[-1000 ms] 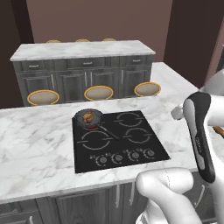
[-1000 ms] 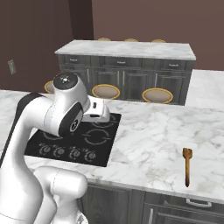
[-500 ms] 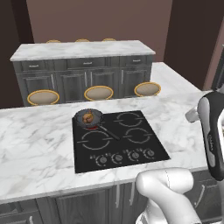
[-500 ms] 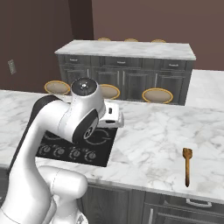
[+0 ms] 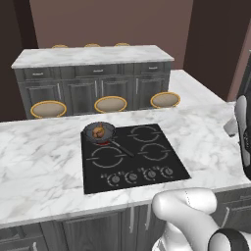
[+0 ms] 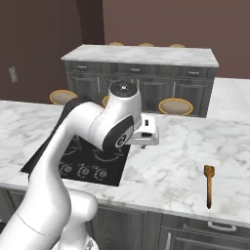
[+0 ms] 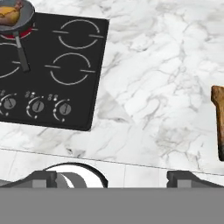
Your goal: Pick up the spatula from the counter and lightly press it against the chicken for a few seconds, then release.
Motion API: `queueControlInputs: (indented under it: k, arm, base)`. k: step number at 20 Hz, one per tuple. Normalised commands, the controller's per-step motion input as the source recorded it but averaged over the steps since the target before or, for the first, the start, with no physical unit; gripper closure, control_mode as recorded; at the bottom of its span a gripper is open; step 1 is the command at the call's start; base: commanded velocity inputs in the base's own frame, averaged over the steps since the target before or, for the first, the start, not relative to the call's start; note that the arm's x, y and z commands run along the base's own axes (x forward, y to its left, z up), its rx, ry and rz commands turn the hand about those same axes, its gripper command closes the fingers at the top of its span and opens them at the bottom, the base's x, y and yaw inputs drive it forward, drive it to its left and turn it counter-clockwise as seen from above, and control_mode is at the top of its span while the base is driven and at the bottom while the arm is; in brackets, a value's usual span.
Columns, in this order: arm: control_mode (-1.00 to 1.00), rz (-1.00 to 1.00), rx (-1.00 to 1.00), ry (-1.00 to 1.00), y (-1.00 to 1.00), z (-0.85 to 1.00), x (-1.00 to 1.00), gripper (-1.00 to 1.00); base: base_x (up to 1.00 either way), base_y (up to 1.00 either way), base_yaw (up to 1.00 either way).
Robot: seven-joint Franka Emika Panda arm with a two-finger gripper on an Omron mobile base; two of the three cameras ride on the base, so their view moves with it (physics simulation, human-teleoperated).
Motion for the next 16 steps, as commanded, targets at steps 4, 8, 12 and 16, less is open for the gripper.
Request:
queueControlInputs:
  k: [4,8,12,16]
  arm:
    - [-1.00,-0.03,0.00,0.16,-0.37,0.00,0.00,-1.00]
    - [-1.00,-0.10,0.04,0.03,-0.39,0.00,0.00,-1.00]
    - [-1.00,-0.09,0.07,0.00,-0.40,-0.03,0.00,-1.00]
    - [-1.00,-0.10,0.01,0.00,-0.30,-0.12,0.00,-1.00]
  base:
    - [0.00,0.00,0.00]
    - [0.00,0.00,0.00]
    - [0.00,0.00,0.00]
    - [0.00,0.00,0.00]
